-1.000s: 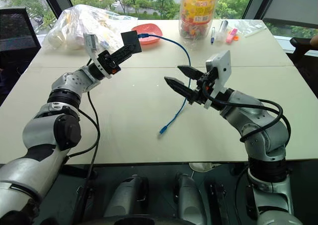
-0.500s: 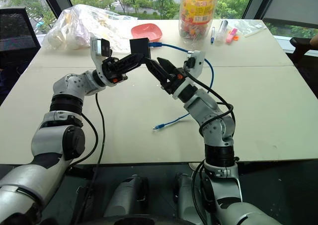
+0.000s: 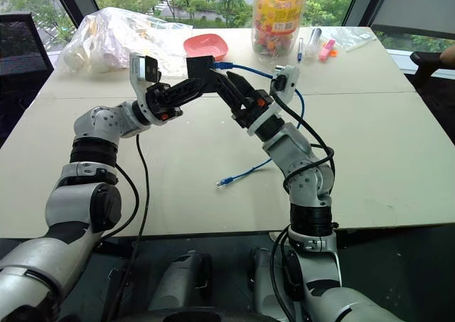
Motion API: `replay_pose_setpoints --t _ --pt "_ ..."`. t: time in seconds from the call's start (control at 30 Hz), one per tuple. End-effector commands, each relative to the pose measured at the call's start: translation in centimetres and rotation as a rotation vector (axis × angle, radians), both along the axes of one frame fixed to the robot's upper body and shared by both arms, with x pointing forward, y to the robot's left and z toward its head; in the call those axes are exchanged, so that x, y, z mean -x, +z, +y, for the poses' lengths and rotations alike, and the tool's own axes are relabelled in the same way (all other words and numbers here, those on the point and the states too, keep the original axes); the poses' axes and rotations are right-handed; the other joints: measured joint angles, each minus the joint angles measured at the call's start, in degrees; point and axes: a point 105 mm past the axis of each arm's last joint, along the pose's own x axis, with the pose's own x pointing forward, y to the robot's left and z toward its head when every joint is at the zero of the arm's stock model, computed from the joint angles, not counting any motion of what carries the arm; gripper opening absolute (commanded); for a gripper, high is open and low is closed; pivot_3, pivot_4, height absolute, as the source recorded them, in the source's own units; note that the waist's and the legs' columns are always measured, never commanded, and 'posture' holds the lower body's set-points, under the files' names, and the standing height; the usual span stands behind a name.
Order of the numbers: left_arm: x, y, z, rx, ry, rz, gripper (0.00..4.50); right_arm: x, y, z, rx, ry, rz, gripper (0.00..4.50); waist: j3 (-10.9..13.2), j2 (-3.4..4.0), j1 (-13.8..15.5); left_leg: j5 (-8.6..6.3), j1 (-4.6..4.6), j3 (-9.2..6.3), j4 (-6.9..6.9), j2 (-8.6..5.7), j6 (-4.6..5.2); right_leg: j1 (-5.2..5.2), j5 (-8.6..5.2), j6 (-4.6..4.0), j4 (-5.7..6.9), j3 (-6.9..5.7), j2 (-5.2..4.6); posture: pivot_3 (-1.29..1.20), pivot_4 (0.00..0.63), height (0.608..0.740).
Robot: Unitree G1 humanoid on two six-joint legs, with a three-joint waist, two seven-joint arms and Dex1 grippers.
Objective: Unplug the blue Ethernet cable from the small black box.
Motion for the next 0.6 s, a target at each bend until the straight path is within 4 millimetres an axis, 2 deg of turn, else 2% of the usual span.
replay_pose_setpoints --t 0.03,0.17,0.2,0.27,0.4,0.43,0.6 --pt "0.3 0.9 0.1 0.021 -0.008 -0.04 0.5 0.4 1.7 0.1 -0.051 0.012 -0.052 3.17 0.0 0.0 0.0 0.0 0.0 0.0 0.0 0.01 0.0 0.0 0.0 0.0 0.0 0.0 0.01 0.0 0.15 0.74" --pt "0.3 0.8 0.0 0.019 -0.009 -0.039 0.5 0.3 1.8 0.3 -0.057 0.009 -0.049 3.17 0.0 0.0 0.0 0.0 0.0 0.0 0.0 0.01 0.0 0.0 0.0 0.0 0.0 0.0 0.0 0.0 0.15 0.74" --pt "0.3 0.8 0.0 0.019 -0.009 -0.038 0.5 0.3 1.8 0.3 -0.058 0.008 -0.049 2.95 0.0 0.0 0.0 0.0 0.0 0.0 0.0 0.01 0.0 0.0 0.0 0.0 0.0 0.0 0.0 0.0 0.15 0.74" --pt "0.3 0.7 0.0 0.019 -0.009 -0.037 0.5 0.2 1.9 0.3 -0.073 0.003 -0.048 2.3 0.0 0.0 0.0 0.0 0.0 0.0 0.0 0.01 0.0 0.0 0.0 0.0 0.0 0.0 0.0 0.0 0.15 0.74" --pt "0.3 0.6 0.0 0.019 -0.007 -0.034 0.5 0.2 2.1 0.6 -0.096 0.003 -0.05 0.34 0.0 0.0 0.0 0.0 0.0 0.0 0.0 0.01 0.0 0.0 0.0 0.0 0.0 0.0 0.0 0.0 0.15 0.74" --pt "0.3 0.6 0.0 0.018 -0.006 -0.034 0.5 0.2 2.1 0.7 -0.098 0.005 -0.05 0.03 0.0 0.0 0.0 0.0 0.0 0.01 0.0 0.0 0.0 0.0 0.0 0.0 -0.01 0.0 -0.01 0.0 0.15 0.74" --pt "0.1 0.6 0.1 0.019 0.012 -0.038 0.5 0.4 1.5 1.5 -0.071 0.024 -0.041 0.03 0.0 0.0 0.0 0.0 0.0 0.0 0.0 0.0 0.0 0.0 0.0 0.0 -0.01 0.01 -0.01 0.0 0.15 0.74"
